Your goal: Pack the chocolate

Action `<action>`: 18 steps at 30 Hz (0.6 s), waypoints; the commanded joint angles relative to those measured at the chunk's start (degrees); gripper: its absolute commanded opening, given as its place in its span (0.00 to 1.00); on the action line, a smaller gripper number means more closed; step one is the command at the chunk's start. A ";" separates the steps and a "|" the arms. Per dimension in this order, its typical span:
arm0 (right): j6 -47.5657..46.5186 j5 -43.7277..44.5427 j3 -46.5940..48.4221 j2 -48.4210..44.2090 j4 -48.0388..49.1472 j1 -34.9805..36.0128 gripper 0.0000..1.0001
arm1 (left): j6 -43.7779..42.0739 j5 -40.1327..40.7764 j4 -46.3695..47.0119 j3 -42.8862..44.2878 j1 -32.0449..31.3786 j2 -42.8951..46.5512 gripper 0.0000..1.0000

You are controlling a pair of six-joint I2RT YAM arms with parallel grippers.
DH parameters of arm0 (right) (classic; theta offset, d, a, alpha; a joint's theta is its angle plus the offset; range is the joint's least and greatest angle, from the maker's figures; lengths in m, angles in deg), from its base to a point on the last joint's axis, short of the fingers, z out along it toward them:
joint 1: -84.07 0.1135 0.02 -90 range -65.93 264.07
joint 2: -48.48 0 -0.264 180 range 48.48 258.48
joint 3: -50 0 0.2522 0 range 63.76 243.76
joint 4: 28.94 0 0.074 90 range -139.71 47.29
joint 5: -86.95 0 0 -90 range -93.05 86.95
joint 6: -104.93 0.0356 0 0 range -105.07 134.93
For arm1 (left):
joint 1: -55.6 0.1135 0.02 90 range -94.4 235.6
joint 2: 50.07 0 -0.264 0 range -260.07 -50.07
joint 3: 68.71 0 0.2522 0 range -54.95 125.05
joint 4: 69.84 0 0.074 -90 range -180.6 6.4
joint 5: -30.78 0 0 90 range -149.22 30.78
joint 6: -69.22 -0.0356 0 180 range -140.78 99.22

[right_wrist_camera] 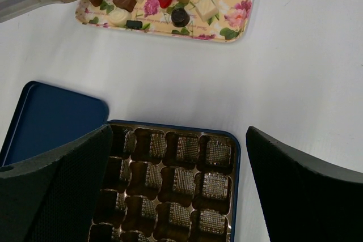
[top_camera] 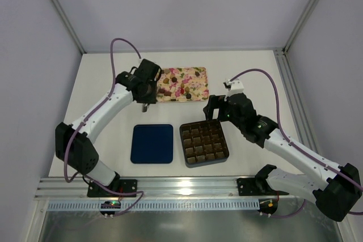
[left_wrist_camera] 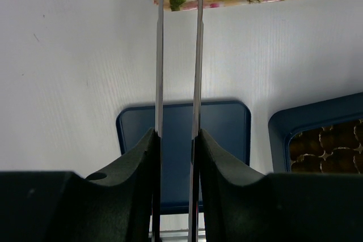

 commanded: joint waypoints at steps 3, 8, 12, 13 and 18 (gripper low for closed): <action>0.07 1.35 1.19 0.05 1.65 -0.14 1.00 | 0.43 -1.21 -1.52 2.09 -2.01 5.07 0.26; -0.02 1.70 1.62 0.14 1.30 -0.05 1.00 | 1.83 -1.83 -2.93 1.48 -5.61 7.80 0.26; -0.11 2.49 1.80 0.05 0.86 -0.05 1.00 | 3.77 -1.48 -4.33 0.43 -10.61 10.43 0.25; -0.11 2.50 1.80 0.05 0.86 -0.05 1.00 | 4.29 -1.22 -4.51 0.25 -11.50 11.57 0.26; 0.07 3.11 1.63 -0.12 0.60 -0.05 1.00 | 8.24 -0.43 -6.00 -1.77 -17.82 14.47 0.25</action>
